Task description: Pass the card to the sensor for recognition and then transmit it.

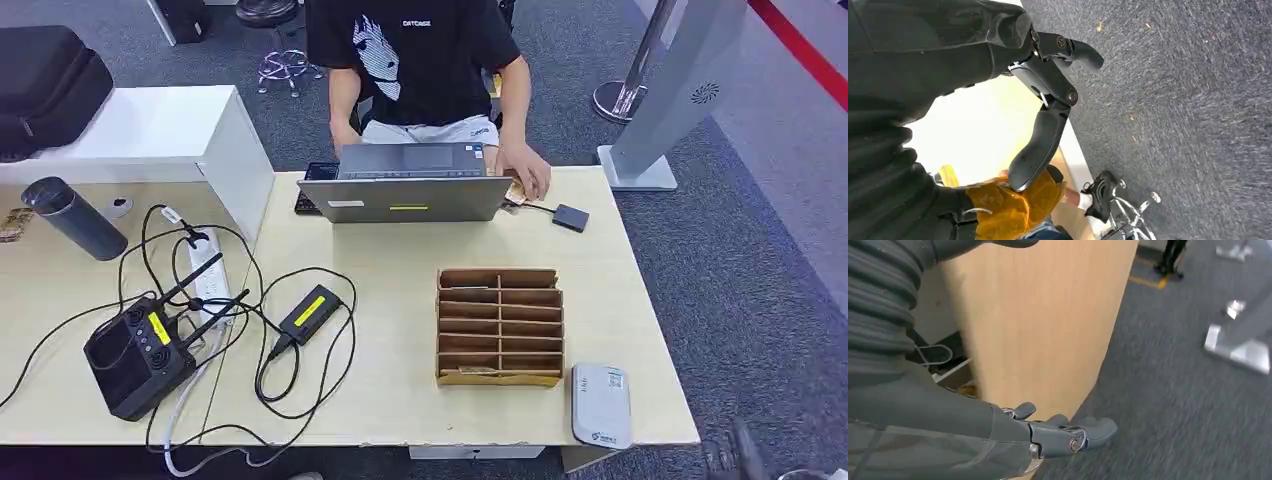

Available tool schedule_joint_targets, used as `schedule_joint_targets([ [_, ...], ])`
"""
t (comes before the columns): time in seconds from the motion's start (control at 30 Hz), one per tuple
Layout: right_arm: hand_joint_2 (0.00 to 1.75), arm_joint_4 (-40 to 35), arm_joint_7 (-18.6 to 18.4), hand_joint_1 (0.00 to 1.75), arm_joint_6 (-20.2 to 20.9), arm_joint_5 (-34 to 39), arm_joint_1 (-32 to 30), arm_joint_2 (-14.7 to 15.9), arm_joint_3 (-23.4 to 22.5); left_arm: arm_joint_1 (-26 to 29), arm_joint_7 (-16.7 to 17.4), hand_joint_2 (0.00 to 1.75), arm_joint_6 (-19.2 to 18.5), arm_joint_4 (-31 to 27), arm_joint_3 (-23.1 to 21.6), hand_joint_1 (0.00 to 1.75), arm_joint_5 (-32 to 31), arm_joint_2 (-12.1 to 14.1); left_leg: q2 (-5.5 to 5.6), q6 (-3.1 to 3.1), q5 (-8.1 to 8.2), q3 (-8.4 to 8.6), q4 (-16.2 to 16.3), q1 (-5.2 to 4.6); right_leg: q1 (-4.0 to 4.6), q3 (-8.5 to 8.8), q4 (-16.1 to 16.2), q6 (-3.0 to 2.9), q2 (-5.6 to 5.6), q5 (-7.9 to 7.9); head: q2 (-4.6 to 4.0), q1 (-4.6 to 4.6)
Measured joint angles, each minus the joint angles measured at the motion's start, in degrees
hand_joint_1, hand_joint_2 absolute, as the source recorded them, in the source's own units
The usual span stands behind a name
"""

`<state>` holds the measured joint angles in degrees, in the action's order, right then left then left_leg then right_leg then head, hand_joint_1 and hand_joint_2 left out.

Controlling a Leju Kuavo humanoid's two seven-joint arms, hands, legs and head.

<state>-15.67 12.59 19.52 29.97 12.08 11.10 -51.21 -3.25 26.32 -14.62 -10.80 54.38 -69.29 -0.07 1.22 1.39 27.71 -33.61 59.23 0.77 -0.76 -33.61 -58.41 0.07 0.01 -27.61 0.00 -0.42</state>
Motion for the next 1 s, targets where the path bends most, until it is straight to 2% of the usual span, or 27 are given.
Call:
schedule_joint_targets([
  [0.2,1.75,1.20,-0.66,0.00,-2.89,-0.83,-3.95,-0.76,-2.18,0.00,-0.07,1.75,0.04,0.00,0.77,0.00,0.20,0.00,-0.05,0.00,0.00,0.01,0.00,-0.02,0.00,0.01,0.00,0.00,0.02,0.00,0.00,0.02],
  [0.4,1.75,2.14,-1.25,0.00,-6.69,-3.74,-6.19,-1.97,-2.40,-0.02,-0.09,1.75,0.07,0.00,1.22,0.00,0.22,0.00,-0.13,0.00,0.00,0.04,0.01,-0.03,-0.01,0.02,0.00,0.01,0.05,0.01,0.00,0.00],
  [0.57,1.75,2.86,-3.44,0.00,-12.95,-9.84,-7.03,-3.71,-1.12,-0.04,-0.18,1.75,-0.09,0.00,1.57,0.00,-0.06,-0.02,-0.17,0.00,0.00,0.08,0.00,-0.02,-0.01,0.02,0.00,0.00,0.09,0.01,0.00,0.00],
  [0.67,1.75,3.39,-6.60,0.00,-17.03,-16.58,-7.44,-4.85,2.26,-0.07,-0.24,1.75,-0.57,0.00,1.57,0.00,-0.44,-0.02,-0.19,0.00,0.00,0.08,0.00,-0.01,0.00,0.02,-0.01,0.00,0.11,0.00,0.00,0.04],
  [0.83,1.75,4.02,-9.30,0.00,-18.23,-20.24,-7.56,-6.23,6.64,-0.15,-0.52,1.75,-0.68,0.00,1.55,0.00,-0.70,-0.02,-0.23,0.00,0.00,0.09,0.00,-0.02,-0.01,0.03,-0.01,0.00,0.15,0.01,0.00,0.00],
  [0.9,1.75,4.24,-14.00,0.00,-15.60,-28.92,-7.57,-6.38,10.07,-0.17,-0.70,1.75,-1.31,0.00,1.55,0.00,-1.75,0.04,-0.26,0.00,0.00,0.08,0.00,-0.01,0.00,0.04,-0.02,0.00,0.17,0.01,0.00,0.02],
  [0.97,1.75,4.44,-16.81,0.00,-11.14,-42.47,-7.50,-6.67,17.85,-0.25,-0.83,1.75,-1.88,0.00,1.40,0.00,-2.87,0.09,-0.31,0.00,0.00,0.09,0.00,-0.02,0.00,0.04,-0.02,0.00,0.21,0.02,0.00,0.02],
  [1.0,1.75,4.50,-17.95,0.00,-10.55,-47.23,-7.30,-6.86,21.81,-0.32,-0.94,1.75,-2.19,0.00,1.25,0.00,-3.39,0.15,-0.31,0.00,0.00,0.10,0.00,-0.02,0.00,0.04,-0.01,0.00,0.21,0.03,0.00,0.02],
])
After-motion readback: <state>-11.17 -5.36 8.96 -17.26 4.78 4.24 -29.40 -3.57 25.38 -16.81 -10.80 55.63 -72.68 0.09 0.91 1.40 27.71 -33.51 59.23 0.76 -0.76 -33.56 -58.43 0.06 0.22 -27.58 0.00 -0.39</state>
